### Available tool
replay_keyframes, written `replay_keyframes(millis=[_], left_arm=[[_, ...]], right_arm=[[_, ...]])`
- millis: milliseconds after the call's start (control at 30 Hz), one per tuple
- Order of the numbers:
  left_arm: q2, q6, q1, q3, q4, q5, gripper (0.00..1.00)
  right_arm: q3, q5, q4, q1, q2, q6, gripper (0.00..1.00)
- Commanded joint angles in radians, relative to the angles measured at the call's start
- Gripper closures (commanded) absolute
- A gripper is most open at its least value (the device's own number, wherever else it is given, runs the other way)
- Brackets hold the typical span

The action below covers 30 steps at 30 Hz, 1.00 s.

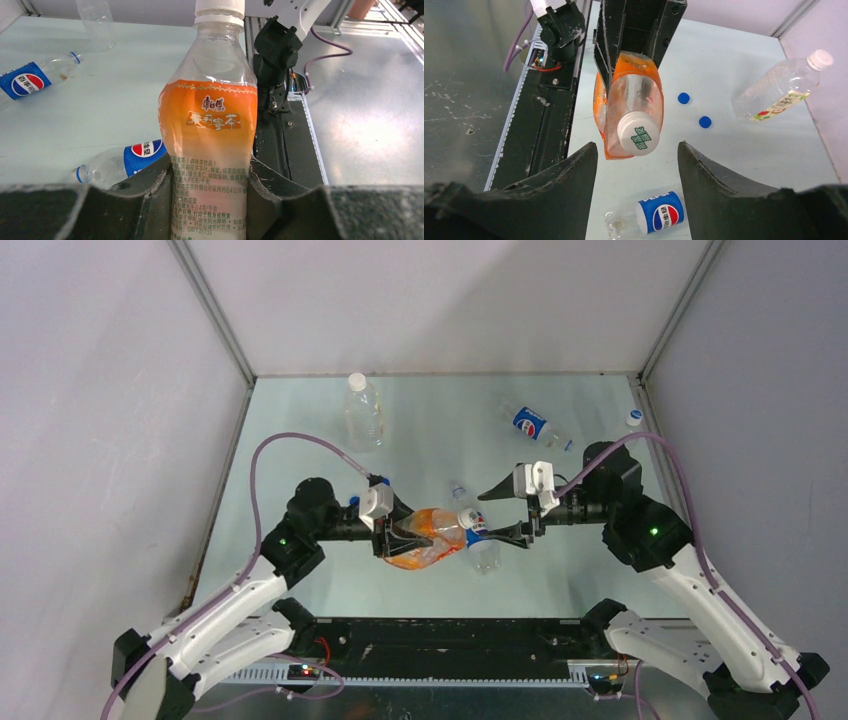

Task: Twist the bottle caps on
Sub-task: Screw the bottle cap onto the plastic bottle.

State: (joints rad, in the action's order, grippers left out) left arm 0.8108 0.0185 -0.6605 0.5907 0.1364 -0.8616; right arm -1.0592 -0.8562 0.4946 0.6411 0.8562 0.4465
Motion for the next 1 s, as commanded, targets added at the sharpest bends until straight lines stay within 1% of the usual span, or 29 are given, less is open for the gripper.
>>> replay_keyframes(millis=[0,233,433,800,967], left_arm=[[0.015,0.052,0.006,0.065,-0.044,-0.062,1.00],[0.031,0.080,0.006,0.093,-0.075,-0.070,1.00],[0.043,0.085,0.006,0.109,-0.079,-0.077,1.00],[0.042,0.089,0.006,0.116,-0.069,-0.071,1.00],[0.020,0.093,0.004,0.103,-0.028,-0.022,1.00]], right_arm=[[-0.006,-0.057,-0.048,-0.004,0.017,0.024,0.39],[-0.006,-0.085,-0.071,-0.004,0.037,0.013,0.46],[-0.007,-0.091,-0.074,-0.002,0.050,0.009,0.55],[-0.007,-0.107,-0.054,0.001,0.071,-0.015,0.63],[-0.005,-0.057,-0.063,0.022,0.081,-0.088,0.73]])
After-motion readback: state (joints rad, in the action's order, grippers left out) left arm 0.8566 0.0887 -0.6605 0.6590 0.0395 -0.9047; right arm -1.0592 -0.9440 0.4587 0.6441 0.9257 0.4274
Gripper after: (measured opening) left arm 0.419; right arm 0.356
